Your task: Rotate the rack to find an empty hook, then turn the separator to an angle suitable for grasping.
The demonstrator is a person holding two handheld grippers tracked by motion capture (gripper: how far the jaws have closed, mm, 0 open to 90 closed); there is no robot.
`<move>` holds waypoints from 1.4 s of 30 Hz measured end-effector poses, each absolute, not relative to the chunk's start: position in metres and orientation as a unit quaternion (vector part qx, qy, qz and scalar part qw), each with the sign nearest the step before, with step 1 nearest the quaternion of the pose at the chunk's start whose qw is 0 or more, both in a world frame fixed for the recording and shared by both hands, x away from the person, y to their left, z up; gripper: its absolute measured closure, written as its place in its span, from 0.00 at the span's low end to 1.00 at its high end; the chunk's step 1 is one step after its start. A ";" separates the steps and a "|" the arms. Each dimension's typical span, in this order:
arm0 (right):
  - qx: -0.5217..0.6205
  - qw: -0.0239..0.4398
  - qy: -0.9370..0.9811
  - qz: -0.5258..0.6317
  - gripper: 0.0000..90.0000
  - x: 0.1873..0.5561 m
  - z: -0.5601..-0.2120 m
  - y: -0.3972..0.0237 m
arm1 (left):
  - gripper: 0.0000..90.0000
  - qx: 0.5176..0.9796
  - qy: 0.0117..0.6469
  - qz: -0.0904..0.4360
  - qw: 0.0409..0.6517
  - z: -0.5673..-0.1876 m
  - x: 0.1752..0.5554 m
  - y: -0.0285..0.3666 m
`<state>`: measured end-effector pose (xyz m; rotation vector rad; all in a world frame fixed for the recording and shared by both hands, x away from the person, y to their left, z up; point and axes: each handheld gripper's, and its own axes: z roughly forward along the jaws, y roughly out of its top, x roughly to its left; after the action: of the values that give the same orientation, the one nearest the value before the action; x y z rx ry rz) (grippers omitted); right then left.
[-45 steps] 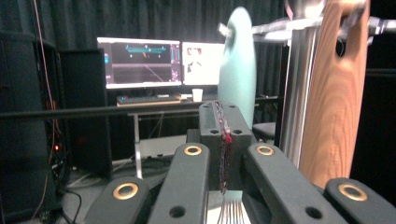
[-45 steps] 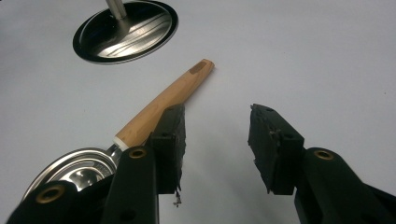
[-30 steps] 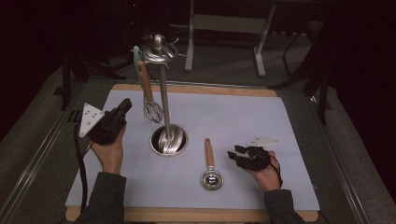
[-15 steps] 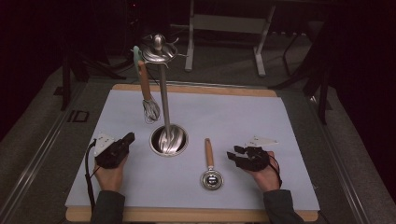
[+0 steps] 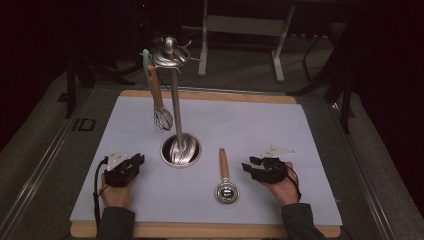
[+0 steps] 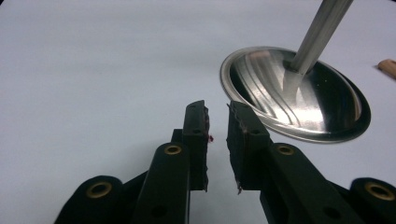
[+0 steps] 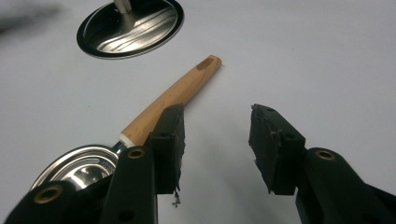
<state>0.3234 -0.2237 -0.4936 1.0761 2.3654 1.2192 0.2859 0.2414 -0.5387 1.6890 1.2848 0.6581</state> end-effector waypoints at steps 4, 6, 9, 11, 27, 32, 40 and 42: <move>0.370 0.134 0.818 0.419 0.61 0.324 -0.494 -0.222 | 0.84 0.680 0.519 0.262 0.446 -0.539 0.286 0.242; 0.370 0.129 0.820 0.418 0.61 0.324 -0.496 -0.219 | 0.82 0.681 0.519 0.259 0.447 -0.539 0.286 0.242; 0.367 0.126 0.822 0.416 0.60 0.323 -0.497 -0.215 | 0.82 0.681 0.519 0.258 0.448 -0.539 0.286 0.242; 0.365 0.124 0.824 0.415 0.60 0.323 -0.497 -0.212 | 0.81 0.681 0.519 0.257 0.448 -0.539 0.286 0.242; 0.365 0.106 0.833 0.402 0.60 0.327 -0.496 -0.194 | 0.79 0.687 0.517 0.255 0.443 -0.539 0.287 0.241; 0.362 0.089 0.842 0.391 0.60 0.331 -0.498 -0.182 | 0.79 0.687 0.517 0.254 0.443 -0.539 0.287 0.241; 0.361 0.053 0.853 0.373 0.61 0.334 -0.511 -0.169 | 0.78 0.686 0.517 0.252 0.445 -0.539 0.287 0.241; 0.370 0.040 0.850 0.373 0.62 0.336 -0.513 -0.168 | 0.78 0.687 0.517 0.251 0.445 -0.539 0.287 0.242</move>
<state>0.3364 -0.1679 -0.5134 1.1323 2.6054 1.1423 0.2873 0.2415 -0.5393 1.7010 1.2809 0.6214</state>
